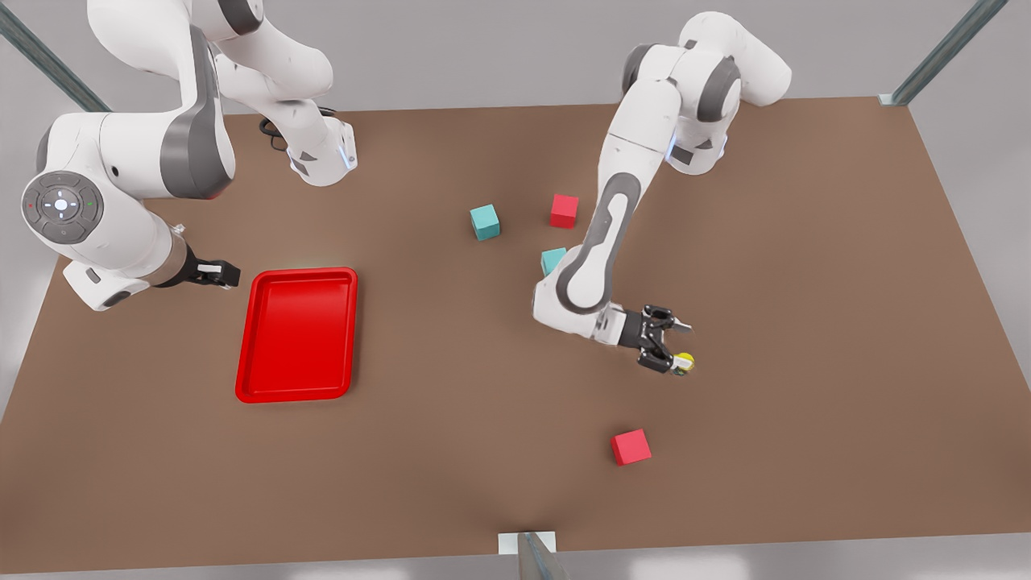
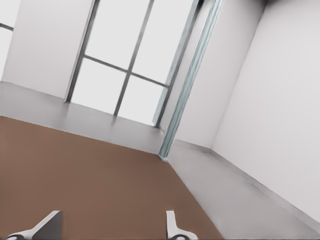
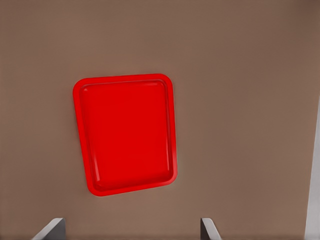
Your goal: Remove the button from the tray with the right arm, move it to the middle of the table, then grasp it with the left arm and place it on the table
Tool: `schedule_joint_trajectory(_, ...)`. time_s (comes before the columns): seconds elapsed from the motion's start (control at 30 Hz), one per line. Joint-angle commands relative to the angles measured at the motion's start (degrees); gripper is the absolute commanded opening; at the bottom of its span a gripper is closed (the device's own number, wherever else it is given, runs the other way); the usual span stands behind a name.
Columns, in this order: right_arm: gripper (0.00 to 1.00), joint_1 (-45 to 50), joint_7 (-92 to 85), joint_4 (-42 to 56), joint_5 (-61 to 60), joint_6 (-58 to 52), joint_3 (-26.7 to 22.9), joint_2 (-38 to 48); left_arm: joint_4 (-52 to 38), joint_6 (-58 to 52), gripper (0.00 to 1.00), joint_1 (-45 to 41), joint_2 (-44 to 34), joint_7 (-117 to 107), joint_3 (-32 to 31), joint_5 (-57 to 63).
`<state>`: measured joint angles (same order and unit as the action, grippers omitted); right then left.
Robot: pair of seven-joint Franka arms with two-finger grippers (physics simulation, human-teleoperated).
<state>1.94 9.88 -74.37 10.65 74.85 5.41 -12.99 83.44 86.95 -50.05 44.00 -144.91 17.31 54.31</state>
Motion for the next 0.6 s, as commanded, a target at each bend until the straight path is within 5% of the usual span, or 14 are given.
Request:
schedule_joint_trajectory(0.0,1.00,0.0,0.0,0.1,0.0,-0.1,0.0,0.1,-6.1,2.1,1.00,6.0,-5.9,127.8,0.1,-37.6)
schedule_joint_trajectory(0.07,1.00,0.0,0.0,0.0,0.0,-0.1,0.0,0.1,-13.1,-5.5,1.00,20.5,-5.8,149.7,0.0,-64.0)
schedule_joint_trajectory(0.17,1.00,0.2,0.0,-0.1,-0.1,-1.7,0.0,0.0,-16.3,-12.6,1.00,21.7,-10.1,148.7,-0.1,-63.9)
schedule_joint_trajectory(0.2,1.00,0.4,0.1,-0.1,-0.4,-1.7,0.0,-0.4,-11.2,-12.9,1.00,26.0,-21.4,145.5,-3.1,-62.7)
schedule_joint_trajectory(0.33,1.00,0.8,0.1,0.4,-0.6,-1.5,0.5,-0.5,0.2,-8.8,1.00,30.1,-40.6,146.6,-8.2,-54.9)
schedule_joint_trajectory(0.57,1.00,-1.2,-0.7,1.3,-9.2,-0.3,0.3,-0.5,1.6,-9.3,1.00,30.1,-42.1,151.5,-8.2,-54.4)
